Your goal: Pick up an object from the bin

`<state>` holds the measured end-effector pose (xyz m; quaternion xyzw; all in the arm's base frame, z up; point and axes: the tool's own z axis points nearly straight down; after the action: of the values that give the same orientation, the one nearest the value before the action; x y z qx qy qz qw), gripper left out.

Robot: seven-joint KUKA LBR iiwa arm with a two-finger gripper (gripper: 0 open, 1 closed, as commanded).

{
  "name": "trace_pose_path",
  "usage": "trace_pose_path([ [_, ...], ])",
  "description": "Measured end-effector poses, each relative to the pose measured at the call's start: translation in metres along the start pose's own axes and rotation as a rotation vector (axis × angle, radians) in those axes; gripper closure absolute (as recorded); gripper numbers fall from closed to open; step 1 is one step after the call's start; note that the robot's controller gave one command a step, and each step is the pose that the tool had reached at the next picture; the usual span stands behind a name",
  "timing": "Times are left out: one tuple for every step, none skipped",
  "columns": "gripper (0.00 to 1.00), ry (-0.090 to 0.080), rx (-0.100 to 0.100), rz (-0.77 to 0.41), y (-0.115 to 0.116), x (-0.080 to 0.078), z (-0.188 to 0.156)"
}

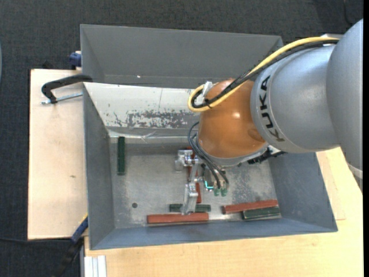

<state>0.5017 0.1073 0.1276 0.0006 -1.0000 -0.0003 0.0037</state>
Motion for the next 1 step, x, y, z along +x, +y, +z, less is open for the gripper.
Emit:
trace_pose_path([
  [0.00, -0.008, -0.001, 0.001, -0.0004, -0.0021, -0.0039],
])
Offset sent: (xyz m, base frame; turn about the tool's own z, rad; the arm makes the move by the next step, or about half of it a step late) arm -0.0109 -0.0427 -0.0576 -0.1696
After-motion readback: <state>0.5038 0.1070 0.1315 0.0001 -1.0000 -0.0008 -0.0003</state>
